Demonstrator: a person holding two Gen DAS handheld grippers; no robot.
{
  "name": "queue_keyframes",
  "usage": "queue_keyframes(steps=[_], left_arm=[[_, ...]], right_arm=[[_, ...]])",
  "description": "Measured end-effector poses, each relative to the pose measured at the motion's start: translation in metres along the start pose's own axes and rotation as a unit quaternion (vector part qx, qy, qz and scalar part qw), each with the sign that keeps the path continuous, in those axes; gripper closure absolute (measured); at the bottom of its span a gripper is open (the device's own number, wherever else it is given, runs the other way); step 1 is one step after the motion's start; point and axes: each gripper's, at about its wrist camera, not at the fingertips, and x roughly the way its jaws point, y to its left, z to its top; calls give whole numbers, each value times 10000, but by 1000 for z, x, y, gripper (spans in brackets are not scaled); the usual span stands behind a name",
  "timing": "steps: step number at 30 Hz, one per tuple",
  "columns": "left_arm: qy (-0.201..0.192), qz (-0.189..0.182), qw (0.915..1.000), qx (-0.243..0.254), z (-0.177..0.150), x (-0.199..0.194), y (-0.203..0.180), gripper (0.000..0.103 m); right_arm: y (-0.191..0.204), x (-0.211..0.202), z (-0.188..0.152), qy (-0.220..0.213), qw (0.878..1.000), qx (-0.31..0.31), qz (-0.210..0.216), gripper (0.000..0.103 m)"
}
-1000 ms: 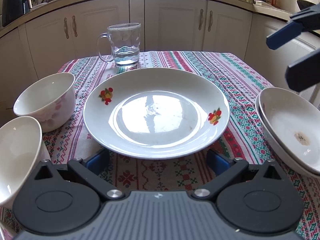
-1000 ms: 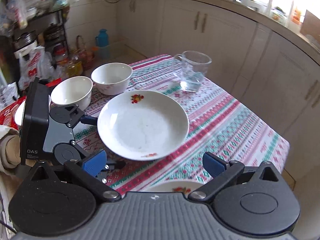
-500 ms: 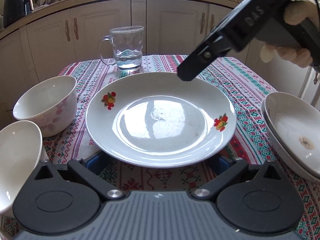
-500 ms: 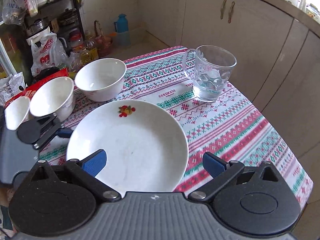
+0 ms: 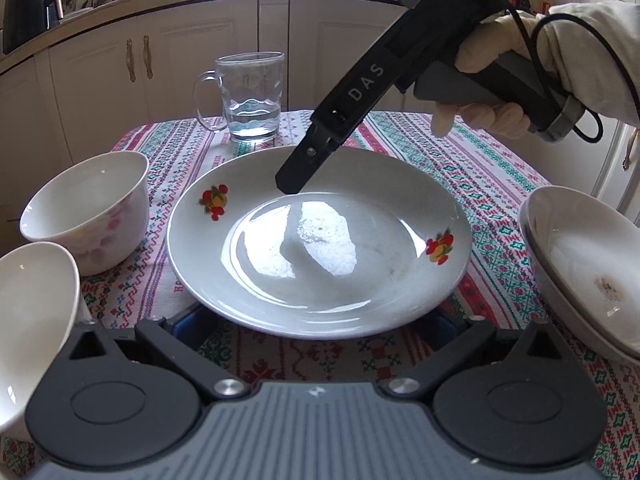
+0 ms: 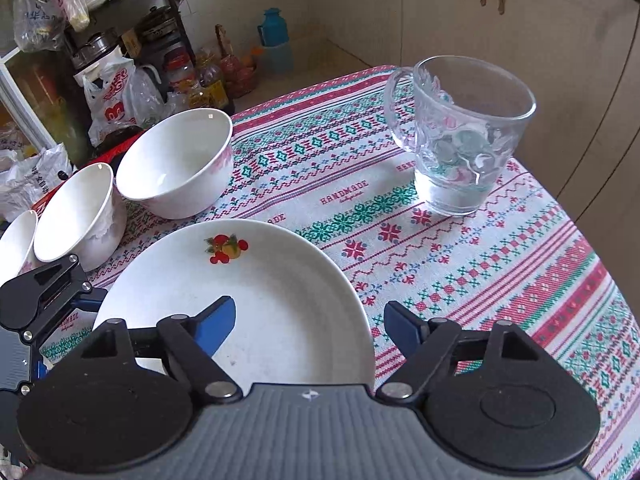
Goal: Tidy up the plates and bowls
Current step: 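Close the right gripper on the rim of the flat flowered plate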
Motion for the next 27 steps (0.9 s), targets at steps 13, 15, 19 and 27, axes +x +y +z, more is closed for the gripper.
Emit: queue_keyframes(steps=[13,15,19,27], left_arm=[[-13,-9,10000,69,1,0,0,1],[0,12,10000,91,1,0,0,1],[18,38,9999,114,2,1,0,0],[73,51,9998,158,3,0,0,1]], right_arm=[[-13,12,6,311,9978,22,591,29],[-17,12,7,336,9968,103,721,28],[-20,11,8,377,9958,139,826,28],[-21,9,6,332,9955,220,858,28]])
